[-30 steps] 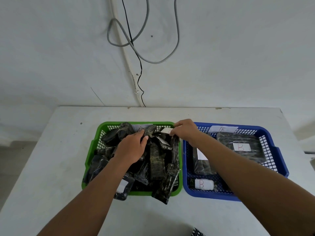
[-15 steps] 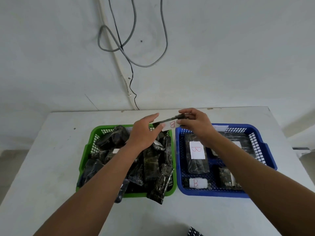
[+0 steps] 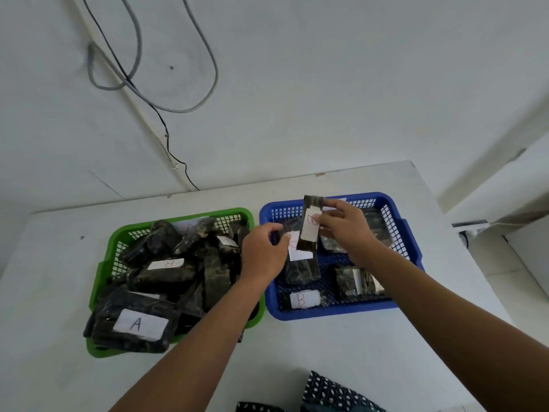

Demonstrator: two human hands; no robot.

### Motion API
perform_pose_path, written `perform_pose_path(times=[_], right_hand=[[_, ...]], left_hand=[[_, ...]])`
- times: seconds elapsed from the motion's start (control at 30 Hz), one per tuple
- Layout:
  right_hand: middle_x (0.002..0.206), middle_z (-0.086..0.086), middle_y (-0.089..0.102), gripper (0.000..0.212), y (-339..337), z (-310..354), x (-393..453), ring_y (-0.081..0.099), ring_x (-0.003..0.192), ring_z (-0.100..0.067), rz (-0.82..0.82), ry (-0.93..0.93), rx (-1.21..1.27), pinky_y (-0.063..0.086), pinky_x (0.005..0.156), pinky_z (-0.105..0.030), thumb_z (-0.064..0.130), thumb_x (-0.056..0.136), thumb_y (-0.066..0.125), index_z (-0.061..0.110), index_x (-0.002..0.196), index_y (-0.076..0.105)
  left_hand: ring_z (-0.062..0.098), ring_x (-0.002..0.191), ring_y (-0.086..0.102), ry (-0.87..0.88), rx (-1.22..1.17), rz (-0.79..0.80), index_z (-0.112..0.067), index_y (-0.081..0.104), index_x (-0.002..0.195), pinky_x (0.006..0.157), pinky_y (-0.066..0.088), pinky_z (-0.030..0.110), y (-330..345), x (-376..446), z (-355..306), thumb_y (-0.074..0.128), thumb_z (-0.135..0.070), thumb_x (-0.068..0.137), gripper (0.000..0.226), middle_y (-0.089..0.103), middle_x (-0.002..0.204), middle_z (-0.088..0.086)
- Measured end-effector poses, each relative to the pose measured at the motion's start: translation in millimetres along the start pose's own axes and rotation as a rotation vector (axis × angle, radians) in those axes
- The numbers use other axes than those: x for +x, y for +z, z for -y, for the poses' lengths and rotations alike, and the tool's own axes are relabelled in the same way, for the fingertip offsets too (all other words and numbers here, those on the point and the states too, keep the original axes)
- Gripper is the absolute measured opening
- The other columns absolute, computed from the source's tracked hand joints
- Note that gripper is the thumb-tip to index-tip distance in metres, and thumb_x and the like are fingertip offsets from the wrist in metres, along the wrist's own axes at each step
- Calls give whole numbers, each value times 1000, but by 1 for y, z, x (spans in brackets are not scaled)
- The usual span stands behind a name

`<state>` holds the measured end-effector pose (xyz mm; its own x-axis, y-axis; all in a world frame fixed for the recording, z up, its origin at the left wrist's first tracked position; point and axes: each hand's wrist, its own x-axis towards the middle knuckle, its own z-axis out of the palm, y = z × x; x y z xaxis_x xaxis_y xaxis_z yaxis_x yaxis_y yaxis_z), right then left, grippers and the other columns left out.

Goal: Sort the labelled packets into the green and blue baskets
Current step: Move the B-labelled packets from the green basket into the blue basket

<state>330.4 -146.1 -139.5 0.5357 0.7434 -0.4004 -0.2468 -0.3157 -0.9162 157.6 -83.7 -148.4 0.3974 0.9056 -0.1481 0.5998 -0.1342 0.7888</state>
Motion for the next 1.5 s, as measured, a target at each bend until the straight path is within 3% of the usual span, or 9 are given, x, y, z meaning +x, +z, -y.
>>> perform_pose_path(times=[0.17, 0.3, 0.43, 0.63, 0.93, 1.07, 1.27, 1.4, 1.5], right_hand=[[104, -12, 71, 36, -12, -26, -6, 72, 90, -25, 171, 11, -388, 62, 79, -39, 6, 89, 72, 16, 124, 64], [97, 0, 73, 35, -4, -40, -11, 60, 62, -2, 435, -106, -749, 51, 58, -19, 11, 91, 70, 23, 125, 69], [113, -1, 72, 35, 7, -56, -23, 66, 94, -12, 651, -211, -1048, 55, 89, -29, 11, 92, 68, 18, 126, 69], [118, 2, 72, 25, 10, -79, -37, 66, 107, -20, 601, -310, -1159, 54, 92, -38, 20, 94, 64, 23, 118, 69], [132, -4, 64, 41, -8, -87, -34, 60, 118, -29, 569, -210, -1320, 52, 98, -43, 21, 93, 60, 31, 133, 62], [129, -6, 63, 40, -14, -87, -33, 62, 113, -29, 521, -156, -1394, 54, 93, -40, 31, 92, 65, 30, 132, 62], [130, -10, 62, 38, -9, -82, -32, 63, 113, -31, 490, -177, -1423, 54, 96, -44, 14, 93, 61, 25, 129, 66], [122, -3, 64, 32, -12, -87, -41, 63, 108, -29, 434, -328, -1490, 54, 84, -39, 22, 94, 57, 27, 124, 69], [109, 2, 65, 22, -16, -89, -45, 65, 95, -23, 243, -598, -1348, 46, 65, -30, 31, 95, 60, 23, 111, 73]], left_hand=[[23, 138, 42, 33, 258, -55, -5, 49, 145, 116, 35, 35, 7, -31, 20, 59, -21, 99, 49, 49, 147, 8], [22, 142, 38, 75, 446, -66, -5, 42, 149, 113, 34, 31, 12, -47, 31, 55, -18, 101, 51, 45, 152, 8], [22, 148, 30, 146, 570, -57, -2, 39, 149, 116, 28, 28, 19, -55, 40, 52, -11, 101, 50, 38, 157, 12], [28, 154, 3, 283, 837, 30, 1, 7, 156, 125, 11, 34, 25, -68, 62, 35, -10, 106, 59, 6, 166, 17], [35, 136, 49, 391, 845, -36, 10, 48, 139, 108, 46, 45, 14, -67, 61, 68, -12, 91, 57, 50, 145, 24], [34, 137, 48, 396, 827, -20, 9, 48, 140, 109, 45, 45, 12, -68, 60, 67, -12, 92, 55, 50, 146, 23], [34, 134, 52, 416, 805, -28, 9, 51, 137, 107, 46, 46, 10, -67, 62, 72, -11, 89, 56, 53, 143, 23], [34, 136, 49, 413, 769, -17, 8, 50, 139, 111, 43, 45, 11, -66, 63, 69, -11, 91, 55, 51, 145, 22], [27, 145, 38, 369, 603, -6, 2, 42, 147, 119, 26, 33, 9, -65, 63, 57, -14, 100, 52, 42, 154, 15]])
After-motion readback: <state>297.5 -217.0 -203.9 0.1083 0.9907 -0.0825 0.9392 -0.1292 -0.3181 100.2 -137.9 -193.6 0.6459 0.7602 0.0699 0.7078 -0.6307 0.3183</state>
